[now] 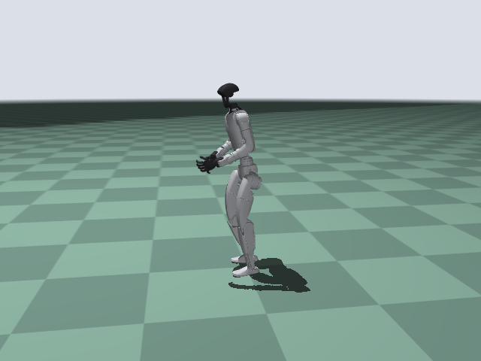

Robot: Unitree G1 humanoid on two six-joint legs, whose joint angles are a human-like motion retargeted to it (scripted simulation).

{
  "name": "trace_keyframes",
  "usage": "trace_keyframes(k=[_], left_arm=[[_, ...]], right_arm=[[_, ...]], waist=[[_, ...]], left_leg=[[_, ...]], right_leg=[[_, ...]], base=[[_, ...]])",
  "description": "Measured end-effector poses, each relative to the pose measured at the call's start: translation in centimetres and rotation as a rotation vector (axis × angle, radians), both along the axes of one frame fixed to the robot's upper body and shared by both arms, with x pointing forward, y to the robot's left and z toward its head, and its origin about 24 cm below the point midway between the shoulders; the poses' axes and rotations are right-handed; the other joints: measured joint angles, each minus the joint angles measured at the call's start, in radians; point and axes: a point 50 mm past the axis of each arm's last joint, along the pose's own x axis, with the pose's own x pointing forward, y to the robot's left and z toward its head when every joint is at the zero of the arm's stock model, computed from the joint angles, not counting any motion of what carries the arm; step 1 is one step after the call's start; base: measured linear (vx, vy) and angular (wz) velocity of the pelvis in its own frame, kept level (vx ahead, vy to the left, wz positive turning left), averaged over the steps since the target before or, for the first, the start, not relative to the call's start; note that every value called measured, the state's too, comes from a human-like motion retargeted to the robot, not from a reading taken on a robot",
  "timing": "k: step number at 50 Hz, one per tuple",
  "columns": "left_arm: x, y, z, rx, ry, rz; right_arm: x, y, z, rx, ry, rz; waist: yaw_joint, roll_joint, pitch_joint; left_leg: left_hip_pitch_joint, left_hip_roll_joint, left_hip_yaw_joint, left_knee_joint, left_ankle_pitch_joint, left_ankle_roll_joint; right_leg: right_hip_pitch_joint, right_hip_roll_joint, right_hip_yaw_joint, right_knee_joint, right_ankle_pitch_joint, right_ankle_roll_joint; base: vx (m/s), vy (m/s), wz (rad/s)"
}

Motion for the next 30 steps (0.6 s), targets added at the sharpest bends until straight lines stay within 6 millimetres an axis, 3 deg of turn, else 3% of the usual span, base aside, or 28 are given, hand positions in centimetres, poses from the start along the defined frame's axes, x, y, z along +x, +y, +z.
trace_keyframes(k=[7,12,18,23,25,30], left_arm=[[-2.0,3.8,1.9,-0.164,-0.076,0.166],[-2.8,5.7,1.8,-0.166,-0.082,0.323],[-1.6,6.4,1.4,-0.106,-0.06,0.491],[-0.1,5.9,1.0,-0.064,-0.034,0.567],[1.0,5.5,1.3,-0.045,-0.041,0.585],[1.4,4.8,1.1,-0.009,-0.032,0.584]], right_arm=[[0.5,-0.4,4.2,0.119,-0.168,-0.032],[0.7,-1.3,5.1,0.145,-0.25,-0.161],[1.1,-2.0,3.1,0.127,-0.244,-0.358],[0.6,-2.7,0.3,0.109,-0.176,-0.53],[0.9,-2.8,-0.4,0.109,-0.17,-0.59],[0.2,-2.8,-1.5,0.101,-0.136,-0.646]], waist=[[0.086,0.049,0.005],[0.118,0.12,-0.027],[0.117,0.172,-0.062],[0.089,0.159,-0.076],[0.065,0.118,-0.079],[0.037,0.103,-0.081]], left_leg=[[-0.207,0.052,0.005,0.329,-0.118,-0.009],[-0.273,0.166,0.04,0.617,-0.251,0.015],[-0.23,0.223,0.027,0.626,-0.332,0.025],[-0.182,0.19,0.006,0.532,-0.361,0.03],[-0.134,0.13,0.015,0.42,-0.33,0.043],[-0.129,0.124,0.008,0.431,-0.346,0.043]], right_leg=[[-0.047,0.006,-0.071,0.004,0.015,0.01],[-0.064,0.066,-0.123,0.003,0.023,0.008],[-0.018,0.12,-0.167,-0.091,0.067,-0.005],[-0.016,0.101,-0.185,-0.064,0.053,-0.005],[-0.011,0.059,-0.182,-0.071,0.048,0.002],[-0.049,0.04,-0.173,0.035,0.021,0.008]], base=[[-0.07,0.03,0.5],[-0.05,0.06,0.42],[-0.01,0.07,0.35],[-0.01,0.07,0.32],[0.03,0.07,0.42],[-0.02,0.07,0.11]])
